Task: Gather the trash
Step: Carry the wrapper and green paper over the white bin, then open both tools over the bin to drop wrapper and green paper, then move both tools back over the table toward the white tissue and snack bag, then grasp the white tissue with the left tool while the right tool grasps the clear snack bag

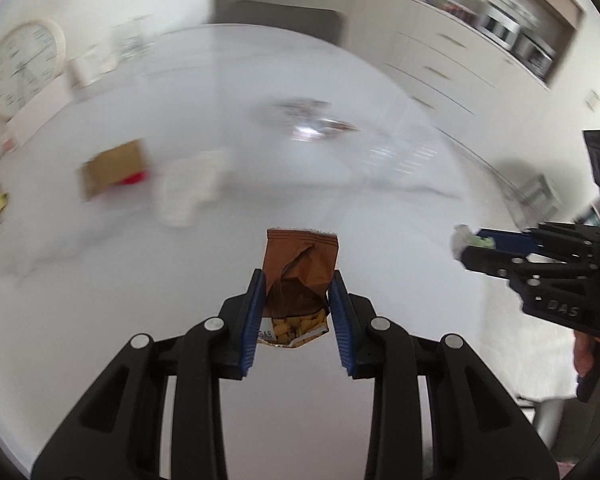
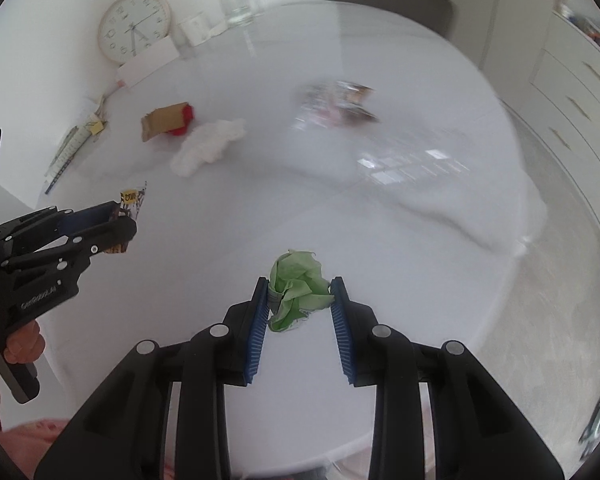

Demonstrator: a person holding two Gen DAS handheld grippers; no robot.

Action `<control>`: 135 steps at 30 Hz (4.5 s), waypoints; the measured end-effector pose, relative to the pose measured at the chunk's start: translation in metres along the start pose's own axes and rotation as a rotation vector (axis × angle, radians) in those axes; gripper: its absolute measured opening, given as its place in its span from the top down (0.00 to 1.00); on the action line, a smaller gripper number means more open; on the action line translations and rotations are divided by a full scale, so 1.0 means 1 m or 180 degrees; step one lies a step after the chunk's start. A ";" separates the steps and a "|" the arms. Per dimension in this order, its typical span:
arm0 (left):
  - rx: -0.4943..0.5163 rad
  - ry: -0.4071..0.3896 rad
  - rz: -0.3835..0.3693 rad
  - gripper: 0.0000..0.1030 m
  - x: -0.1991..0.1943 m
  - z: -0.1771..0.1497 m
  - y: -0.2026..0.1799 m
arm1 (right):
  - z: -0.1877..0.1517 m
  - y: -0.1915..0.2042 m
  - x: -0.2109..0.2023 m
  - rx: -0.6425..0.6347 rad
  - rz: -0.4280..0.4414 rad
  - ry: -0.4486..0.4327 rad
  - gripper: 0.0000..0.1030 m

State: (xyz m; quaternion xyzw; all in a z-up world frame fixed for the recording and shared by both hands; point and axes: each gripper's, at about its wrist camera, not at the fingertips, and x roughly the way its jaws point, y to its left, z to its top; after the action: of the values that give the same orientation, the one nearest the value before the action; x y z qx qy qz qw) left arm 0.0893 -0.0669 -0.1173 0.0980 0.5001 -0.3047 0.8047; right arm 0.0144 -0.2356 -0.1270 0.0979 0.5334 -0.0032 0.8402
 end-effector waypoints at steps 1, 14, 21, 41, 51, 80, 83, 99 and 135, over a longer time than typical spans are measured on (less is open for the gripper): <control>0.0071 0.0017 -0.0060 0.69 -0.001 -0.003 -0.018 | -0.009 -0.008 -0.006 0.0042 -0.0024 -0.0009 0.69; 0.1052 0.0291 -0.0671 0.69 0.007 -0.045 -0.224 | -0.170 -0.142 -0.074 0.0914 -0.0418 0.0088 0.69; 0.1256 0.0514 -0.0808 0.69 0.020 -0.065 -0.279 | -0.221 -0.172 -0.090 0.1120 -0.0435 0.0128 0.69; 0.1355 0.0673 -0.0712 0.38 0.029 -0.089 -0.315 | -0.240 -0.185 -0.101 0.1102 -0.0337 0.0060 0.69; 0.1251 0.0611 -0.0609 0.08 0.028 -0.082 -0.301 | -0.236 -0.183 -0.099 0.1065 -0.0308 0.0060 0.67; 0.0816 0.0464 -0.0358 0.08 0.015 -0.058 -0.223 | -0.191 -0.151 -0.053 0.0970 -0.0546 0.0308 0.02; 0.0665 0.0425 -0.0282 0.08 0.014 -0.049 -0.196 | -0.178 -0.144 -0.048 0.1014 -0.0471 0.0305 0.02; -0.0084 0.0160 0.0510 0.08 0.028 0.016 -0.011 | -0.052 -0.066 -0.006 0.0607 -0.0282 0.0152 0.02; -0.1261 0.0499 0.0873 0.81 0.161 0.109 0.144 | 0.209 -0.013 0.142 0.0190 0.0006 0.0145 0.02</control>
State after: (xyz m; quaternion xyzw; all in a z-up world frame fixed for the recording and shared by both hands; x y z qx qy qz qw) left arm 0.3059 -0.0662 -0.2256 0.0287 0.5929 -0.0802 0.8007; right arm 0.2613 -0.2695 -0.1707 0.1235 0.5519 -0.0161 0.8246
